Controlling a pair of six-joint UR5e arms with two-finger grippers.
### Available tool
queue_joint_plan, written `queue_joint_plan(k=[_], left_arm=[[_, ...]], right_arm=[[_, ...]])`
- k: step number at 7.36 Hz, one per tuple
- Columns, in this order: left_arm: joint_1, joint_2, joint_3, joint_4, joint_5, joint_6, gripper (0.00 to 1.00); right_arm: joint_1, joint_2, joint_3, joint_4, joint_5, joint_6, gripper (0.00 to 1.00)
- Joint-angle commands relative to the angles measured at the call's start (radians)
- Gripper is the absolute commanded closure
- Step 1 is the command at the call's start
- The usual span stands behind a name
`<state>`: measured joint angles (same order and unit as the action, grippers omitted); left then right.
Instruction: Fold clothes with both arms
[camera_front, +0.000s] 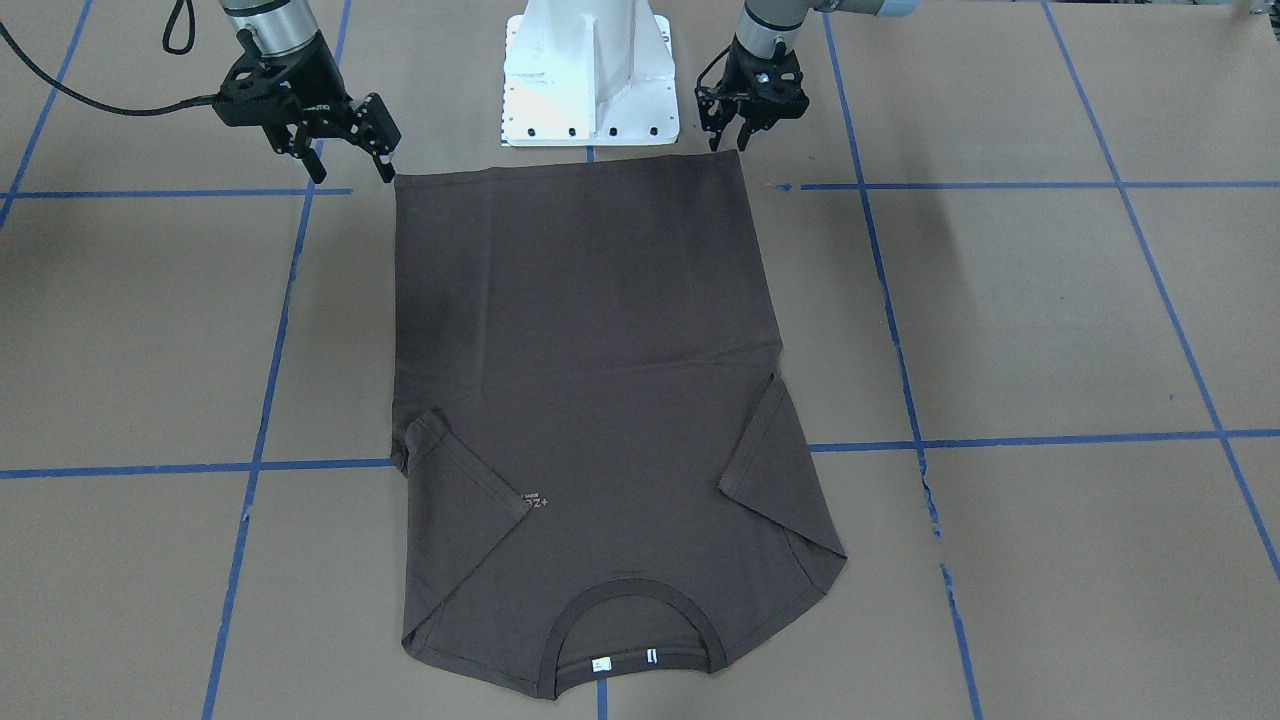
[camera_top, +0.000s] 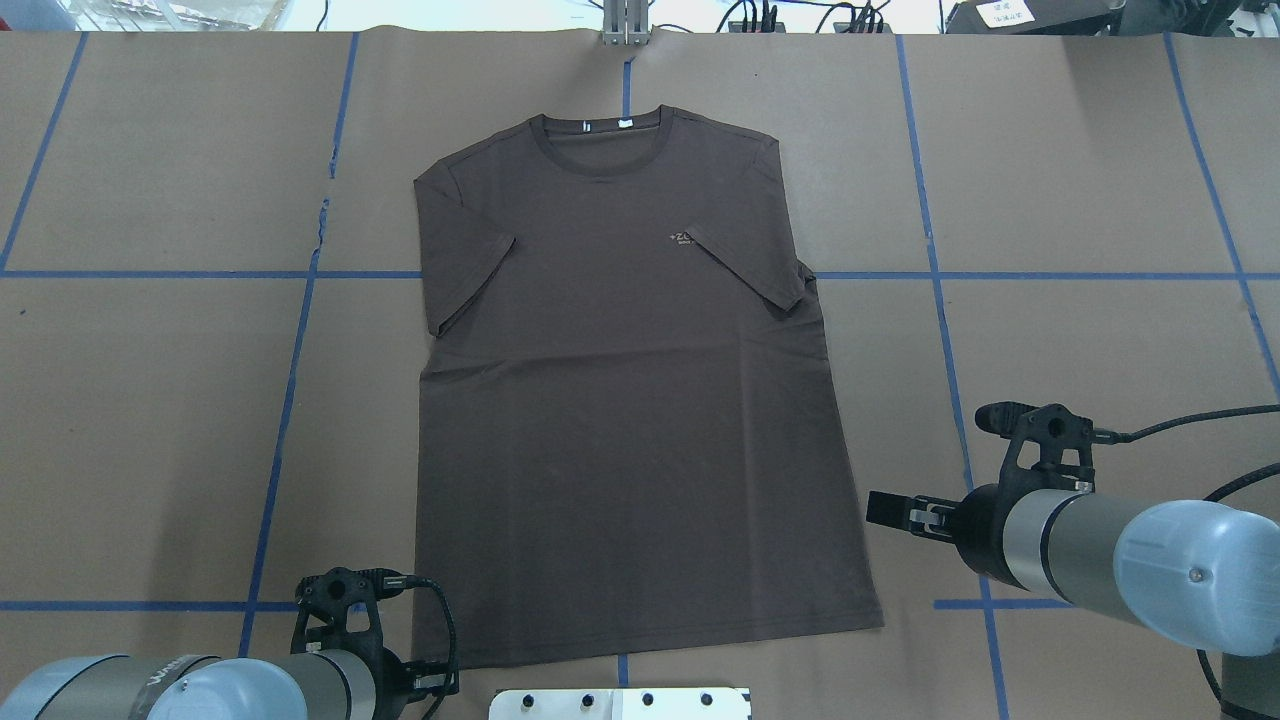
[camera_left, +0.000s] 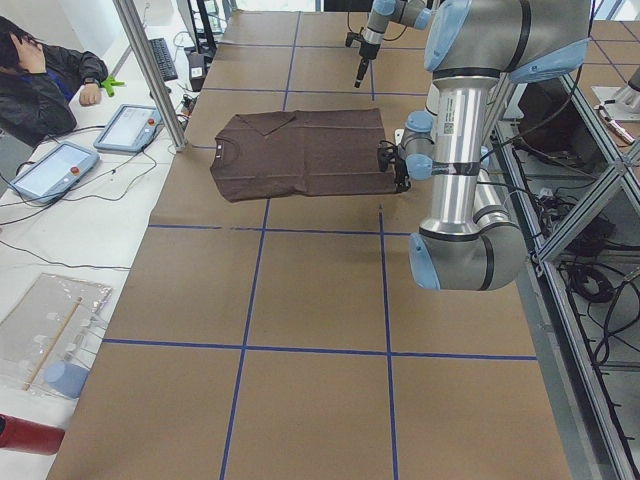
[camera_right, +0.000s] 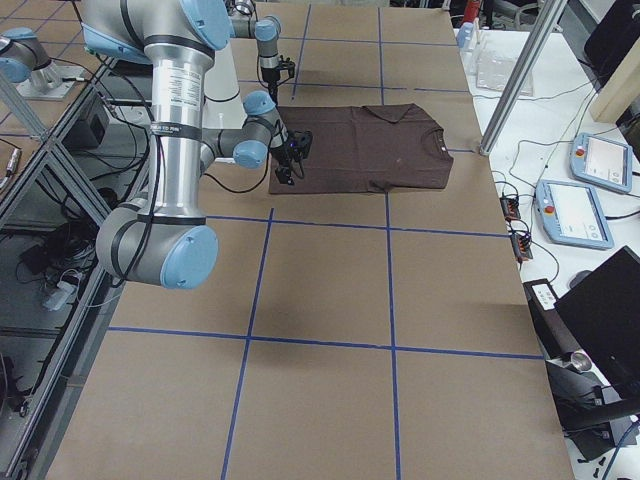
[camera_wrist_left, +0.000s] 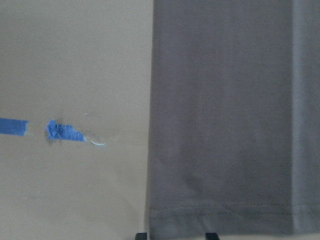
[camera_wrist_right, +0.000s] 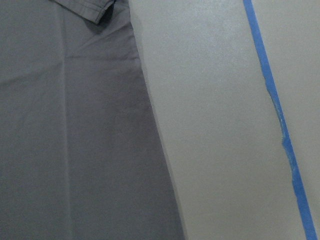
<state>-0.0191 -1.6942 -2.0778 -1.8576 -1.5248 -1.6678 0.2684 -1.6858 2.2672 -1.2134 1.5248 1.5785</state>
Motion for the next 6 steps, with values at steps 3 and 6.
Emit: queue_joint_plan(k=[3,6], left_arm=[[-0.013,-0.001,0.010,0.000,0.000,0.002,0.51],[-0.012,-0.001,0.018,0.000,-0.001,0.002,0.51]], right_arm=[[0.000,0.000,0.002,0.000,0.000,0.000,0.02],[0.000,0.000,0.002,0.000,0.000,0.000,0.02]])
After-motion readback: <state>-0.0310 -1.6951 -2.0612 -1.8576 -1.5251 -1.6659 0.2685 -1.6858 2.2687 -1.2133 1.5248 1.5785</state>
